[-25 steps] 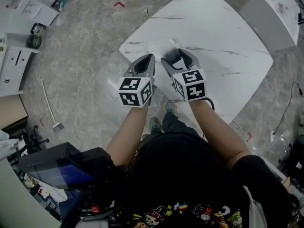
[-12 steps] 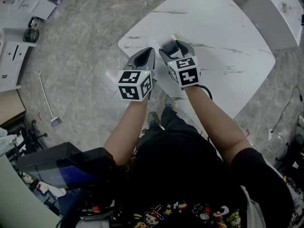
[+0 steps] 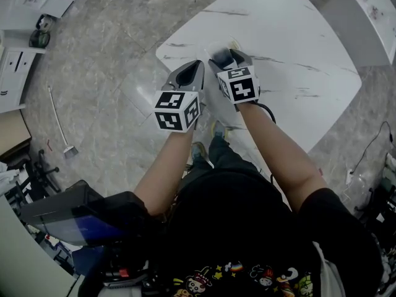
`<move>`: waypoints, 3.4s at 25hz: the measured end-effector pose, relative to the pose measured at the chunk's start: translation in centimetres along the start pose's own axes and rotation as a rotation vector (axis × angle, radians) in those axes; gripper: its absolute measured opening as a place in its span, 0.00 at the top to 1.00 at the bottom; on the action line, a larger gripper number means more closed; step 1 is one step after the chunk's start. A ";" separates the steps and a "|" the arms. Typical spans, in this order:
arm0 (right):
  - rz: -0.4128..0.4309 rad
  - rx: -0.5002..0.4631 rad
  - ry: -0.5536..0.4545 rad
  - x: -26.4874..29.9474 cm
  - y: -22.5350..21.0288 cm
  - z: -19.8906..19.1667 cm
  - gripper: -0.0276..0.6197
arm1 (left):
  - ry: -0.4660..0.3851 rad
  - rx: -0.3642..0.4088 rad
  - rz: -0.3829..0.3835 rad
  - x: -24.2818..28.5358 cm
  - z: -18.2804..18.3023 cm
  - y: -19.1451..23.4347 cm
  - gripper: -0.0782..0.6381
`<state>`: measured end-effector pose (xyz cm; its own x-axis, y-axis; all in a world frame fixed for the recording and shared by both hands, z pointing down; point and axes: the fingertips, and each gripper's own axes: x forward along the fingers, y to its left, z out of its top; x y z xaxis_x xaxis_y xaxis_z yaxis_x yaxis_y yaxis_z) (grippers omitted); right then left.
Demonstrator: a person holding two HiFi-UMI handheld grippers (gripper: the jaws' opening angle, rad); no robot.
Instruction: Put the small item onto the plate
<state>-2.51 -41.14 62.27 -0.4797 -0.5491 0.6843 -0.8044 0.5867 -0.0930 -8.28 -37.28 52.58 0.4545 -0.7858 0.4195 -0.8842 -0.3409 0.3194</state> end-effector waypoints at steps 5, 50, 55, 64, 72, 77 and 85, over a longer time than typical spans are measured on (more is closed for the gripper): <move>-0.008 -0.009 0.027 1.0 -0.3 -0.4 0.45 | -0.001 -0.007 0.006 -0.4 -0.2 0.2 0.89; -0.023 -0.011 0.104 3.3 -0.6 -2.0 0.45 | 0.021 -0.040 0.020 -1.0 -1.3 0.8 0.89; -0.023 -0.008 0.102 3.6 -0.8 -2.1 0.45 | 0.019 -0.039 0.026 -1.3 -1.5 0.8 0.89; -0.015 0.008 0.053 2.6 -0.2 -1.1 0.44 | 0.011 -0.033 0.024 -2.5 -1.5 0.9 0.89; -0.026 0.005 -0.059 -1.9 1.0 1.6 0.49 | 0.000 0.001 -0.010 -4.0 -1.0 -1.1 0.89; -0.035 -0.002 -0.131 -6.0 3.1 2.9 0.61 | -0.015 0.038 -0.040 -6.2 -0.1 -2.6 0.89; -0.121 0.007 -0.253 -13.1 5.7 3.2 0.82 | -0.046 0.100 -0.103 -10.4 0.7 -5.4 0.89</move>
<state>-1.97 -32.48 50.42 -0.4517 -0.7467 0.4883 -0.8632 0.5042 -0.0275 -8.35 -27.63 45.91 0.5399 -0.7662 0.3484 -0.8406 -0.4689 0.2713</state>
